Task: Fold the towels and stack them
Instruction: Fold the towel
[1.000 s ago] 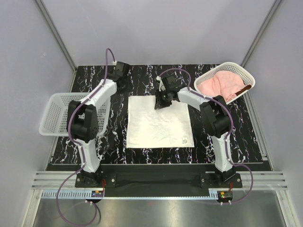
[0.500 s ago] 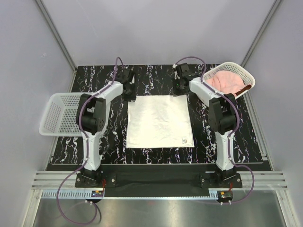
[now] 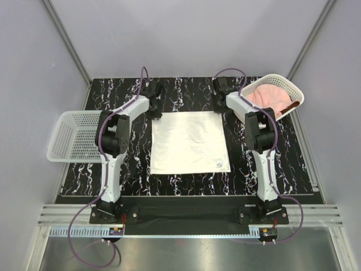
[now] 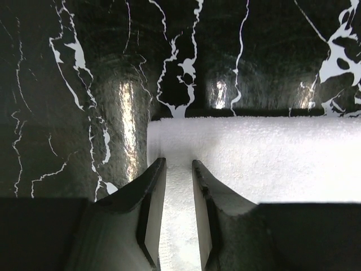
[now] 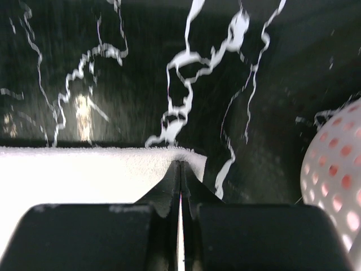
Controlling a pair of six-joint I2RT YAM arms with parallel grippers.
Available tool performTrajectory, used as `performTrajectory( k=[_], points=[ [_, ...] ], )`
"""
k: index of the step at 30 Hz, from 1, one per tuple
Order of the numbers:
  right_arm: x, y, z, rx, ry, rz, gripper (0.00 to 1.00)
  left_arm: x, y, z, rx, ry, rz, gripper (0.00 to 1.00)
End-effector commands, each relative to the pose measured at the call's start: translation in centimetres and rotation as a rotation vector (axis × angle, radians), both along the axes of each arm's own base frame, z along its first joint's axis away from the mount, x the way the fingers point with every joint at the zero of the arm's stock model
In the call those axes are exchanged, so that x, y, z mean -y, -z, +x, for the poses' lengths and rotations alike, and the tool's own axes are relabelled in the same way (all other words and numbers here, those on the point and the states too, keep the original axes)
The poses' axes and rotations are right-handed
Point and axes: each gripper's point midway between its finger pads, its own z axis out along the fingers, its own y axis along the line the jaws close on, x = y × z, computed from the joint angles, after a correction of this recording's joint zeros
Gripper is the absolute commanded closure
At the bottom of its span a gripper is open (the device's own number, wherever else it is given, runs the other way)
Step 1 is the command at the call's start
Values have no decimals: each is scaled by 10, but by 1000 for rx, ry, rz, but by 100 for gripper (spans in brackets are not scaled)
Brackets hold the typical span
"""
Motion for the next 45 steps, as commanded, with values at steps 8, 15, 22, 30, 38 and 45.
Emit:
performTrajectory(
  k=[8,15,22,30,38,45],
  points=[
    [21,6,15,-23,55,-106,100,-30,-5,10,6,-134,97,69],
    [9,3,9,-17,-5,-35,100,-2,-45,22,97,-25,-124,65],
    [3,-3,9,-15,-23,-10,100,8,-64,29,148,41,-162,65],
    [4,-3,10,-14,-22,-13,100,-6,-41,28,93,34,-75,66],
    [5,-3,10,-16,-18,-17,100,-21,-24,39,84,-25,23,69],
    [6,0,7,-17,-6,-8,100,-21,2,36,15,-32,34,71]
  ],
)
